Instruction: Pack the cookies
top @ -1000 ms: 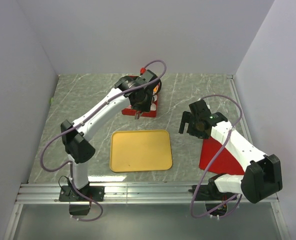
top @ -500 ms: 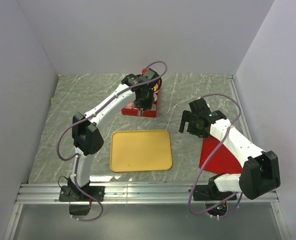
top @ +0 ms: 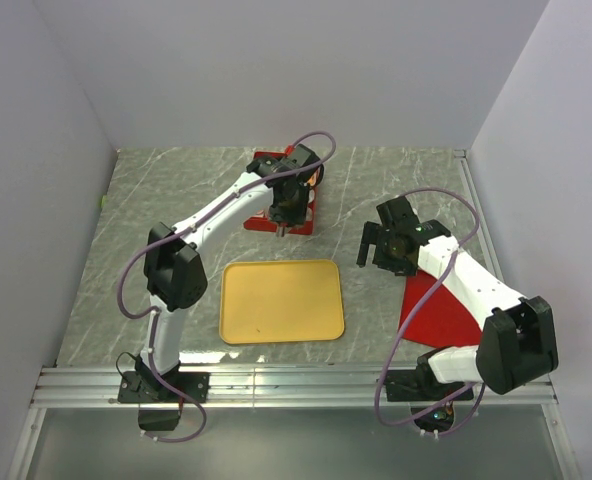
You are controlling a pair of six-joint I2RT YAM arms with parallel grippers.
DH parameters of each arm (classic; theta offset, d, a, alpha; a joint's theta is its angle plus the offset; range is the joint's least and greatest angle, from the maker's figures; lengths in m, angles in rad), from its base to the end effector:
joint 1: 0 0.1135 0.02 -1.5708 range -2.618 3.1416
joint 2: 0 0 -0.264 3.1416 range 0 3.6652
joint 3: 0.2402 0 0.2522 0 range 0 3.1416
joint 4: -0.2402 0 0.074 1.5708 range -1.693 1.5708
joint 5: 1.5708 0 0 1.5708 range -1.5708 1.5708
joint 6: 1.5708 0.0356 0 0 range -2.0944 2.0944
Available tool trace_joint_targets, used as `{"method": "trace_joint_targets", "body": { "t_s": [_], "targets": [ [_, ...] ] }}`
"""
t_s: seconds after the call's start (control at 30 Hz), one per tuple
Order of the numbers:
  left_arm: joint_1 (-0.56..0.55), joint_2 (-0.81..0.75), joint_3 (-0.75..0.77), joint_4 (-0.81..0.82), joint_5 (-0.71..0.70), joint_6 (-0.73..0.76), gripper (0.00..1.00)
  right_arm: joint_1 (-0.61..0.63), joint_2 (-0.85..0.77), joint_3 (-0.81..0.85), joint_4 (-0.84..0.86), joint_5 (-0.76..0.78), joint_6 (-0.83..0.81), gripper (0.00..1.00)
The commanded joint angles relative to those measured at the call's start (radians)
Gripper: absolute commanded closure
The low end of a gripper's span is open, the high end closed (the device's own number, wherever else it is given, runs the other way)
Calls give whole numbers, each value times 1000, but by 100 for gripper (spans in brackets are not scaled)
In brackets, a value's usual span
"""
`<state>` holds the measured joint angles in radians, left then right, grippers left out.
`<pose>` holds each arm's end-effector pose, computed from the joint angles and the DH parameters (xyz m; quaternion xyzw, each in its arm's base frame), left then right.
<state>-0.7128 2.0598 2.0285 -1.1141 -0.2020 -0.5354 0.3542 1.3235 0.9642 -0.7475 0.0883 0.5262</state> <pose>0.3343 -0.2795 0.2997 0.0650 0.9705 -0.0428 0.2280 0.2401 0.0854 0.2416 0.0936 0.9678 0.0590 0.2261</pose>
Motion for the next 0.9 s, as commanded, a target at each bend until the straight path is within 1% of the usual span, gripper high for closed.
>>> {"method": "trace_joint_targets", "body": {
  "t_s": [0.0, 0.1, 0.27, 0.37, 0.47, 0.57, 0.63, 0.67, 0.8, 0.87],
  "targets": [
    [-5, -23, 18, 36, 10, 3, 54, -9, 2, 44, 20, 7, -9, 0],
    [-5, -23, 32, 30, 9, 3, 50, -11, 0, 44, 20, 8, -9, 0],
    [-5, -32, 55, 17, 7, 0, 47, -11, -1, 44, 19, 8, -9, 0],
    [-4, -44, 73, 4, 0, -6, 47, -11, -3, 44, 19, 8, -8, 0],
    [-2, -76, 99, -19, -20, -15, 46, -11, -7, 42, 16, 8, -8, 0],
    [18, -148, 105, -32, -40, -31, 45, -11, -18, 39, 13, 8, -8, 0],
    [44, -190, 78, -20, -46, -43, 45, -12, -23, 36, 14, 7, -8, 0],
    [53, -234, 62, -13, -56, -47, 45, -11, -23, 36, 14, 4, -8, 0],
    [104, -335, -65, 13, -108, -51, 43, -11, -24, 39, 11, -5, -6, 0],
    [150, -387, -109, 26, -116, -49, 43, -11, -24, 41, 10, -10, -9, 0]
  ]
}}
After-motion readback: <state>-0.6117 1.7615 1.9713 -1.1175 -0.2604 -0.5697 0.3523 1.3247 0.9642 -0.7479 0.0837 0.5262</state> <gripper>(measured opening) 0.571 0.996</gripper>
